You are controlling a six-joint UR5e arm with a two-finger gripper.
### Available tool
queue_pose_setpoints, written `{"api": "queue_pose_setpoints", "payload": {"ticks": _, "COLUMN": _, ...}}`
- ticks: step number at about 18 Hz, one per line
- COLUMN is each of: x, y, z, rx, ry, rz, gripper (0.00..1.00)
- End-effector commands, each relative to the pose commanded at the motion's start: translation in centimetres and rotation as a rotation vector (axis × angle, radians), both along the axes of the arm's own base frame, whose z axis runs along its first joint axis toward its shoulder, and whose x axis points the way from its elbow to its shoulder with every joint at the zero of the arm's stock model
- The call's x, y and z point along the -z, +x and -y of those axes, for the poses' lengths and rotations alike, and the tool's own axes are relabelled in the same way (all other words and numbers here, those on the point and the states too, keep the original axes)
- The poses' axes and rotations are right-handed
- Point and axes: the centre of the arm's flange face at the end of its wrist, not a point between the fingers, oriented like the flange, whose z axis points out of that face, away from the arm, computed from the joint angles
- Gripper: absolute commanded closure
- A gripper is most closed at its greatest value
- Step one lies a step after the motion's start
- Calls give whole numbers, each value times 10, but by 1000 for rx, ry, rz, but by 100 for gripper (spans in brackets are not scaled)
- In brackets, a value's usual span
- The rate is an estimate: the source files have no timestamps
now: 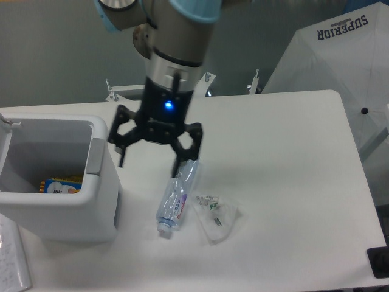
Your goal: Open the trash can
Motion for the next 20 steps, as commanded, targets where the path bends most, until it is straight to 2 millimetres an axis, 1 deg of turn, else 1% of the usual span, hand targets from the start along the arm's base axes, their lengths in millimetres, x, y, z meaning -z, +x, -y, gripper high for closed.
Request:
{"api": "queue_pose_setpoints", "payload": {"ticks": 2, "x": 14, "y": -21, "z": 7, "rx": 34, "ry": -7, "rz": -39, "gripper": 0}}
{"api": "queue_pose_setpoints", "payload": {"ticks": 3, "x": 18, "y": -36, "z": 16, "rx": 42, "ry": -10, "rz": -63, "gripper": 0}}
{"api": "queue_pose_setpoints", "payload": {"ticks": 5, "x": 44, "y": -65, "z": 26, "rx": 85, "ry": -57, "rz": -102, "gripper": 0}}
{"api": "queue_pose_setpoints", "payload": {"ticks": 6, "x": 51, "y": -77, "z": 34, "rx": 101, "ry": -99, "rz": -145, "gripper": 0}}
{"api": "queue_pose_setpoints", "payload": {"ticks": 8, "x": 72, "y": -101, "z": 50, "rx": 128, "ry": -186, "rz": -199, "gripper": 0}}
{"api": "queue_pose_setpoints", "payload": {"ticks": 10, "x": 92, "y": -116, "z": 54, "rx": 167, "ry": -230, "rz": -215, "gripper": 0}}
{"api": "queue_pose_setpoints", "payload": {"ticks": 12, "x": 101, "y": -129, "z": 61, "rx": 177, "ry": -261, "rz": -235, "gripper": 0}}
{"api": "queue_pose_setpoints", "payload": {"ticks": 13, "x": 105, "y": -133, "z": 66, "rx": 182, "ry": -280, "rz": -243, "gripper": 0}}
{"api": "queue_pose_setpoints", "payload": {"ticks": 15, "x": 124, "y": -141, "z": 73, "rx": 236, "ry": -331, "rz": -262, "gripper": 0}}
{"api": "queue_pose_setpoints", "payload": {"ticks": 18, "x": 138, "y": -150, "z": 77, "rx": 373, "ry": -378, "rz": -323, "gripper": 0}}
{"api": "queue_pose_setpoints", "payload": {"ticks": 20, "x": 144, "y": -157, "z": 81, "rx": 407, "ry": -402, "rz": -336, "gripper": 0}}
